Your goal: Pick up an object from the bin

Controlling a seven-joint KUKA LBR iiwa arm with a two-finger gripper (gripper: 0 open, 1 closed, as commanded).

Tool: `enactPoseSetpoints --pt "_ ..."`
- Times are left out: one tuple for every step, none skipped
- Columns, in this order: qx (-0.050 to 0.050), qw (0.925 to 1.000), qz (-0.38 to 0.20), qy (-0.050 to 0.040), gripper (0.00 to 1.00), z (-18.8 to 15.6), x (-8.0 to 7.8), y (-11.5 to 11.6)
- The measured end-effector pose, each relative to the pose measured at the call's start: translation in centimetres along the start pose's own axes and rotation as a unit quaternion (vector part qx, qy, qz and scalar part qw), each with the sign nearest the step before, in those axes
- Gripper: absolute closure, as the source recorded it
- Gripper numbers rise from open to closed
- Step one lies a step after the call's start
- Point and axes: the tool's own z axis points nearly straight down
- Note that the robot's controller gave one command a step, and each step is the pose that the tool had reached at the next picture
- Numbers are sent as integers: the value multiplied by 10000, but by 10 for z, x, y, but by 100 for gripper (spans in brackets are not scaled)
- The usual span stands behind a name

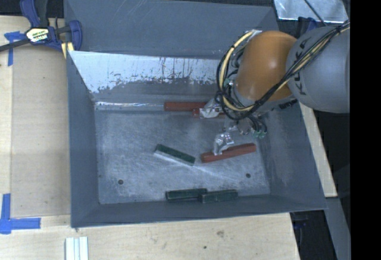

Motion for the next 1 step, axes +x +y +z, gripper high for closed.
enactPoseSetpoints --pt "63 9955 -940 -116 0 -2 14 24"
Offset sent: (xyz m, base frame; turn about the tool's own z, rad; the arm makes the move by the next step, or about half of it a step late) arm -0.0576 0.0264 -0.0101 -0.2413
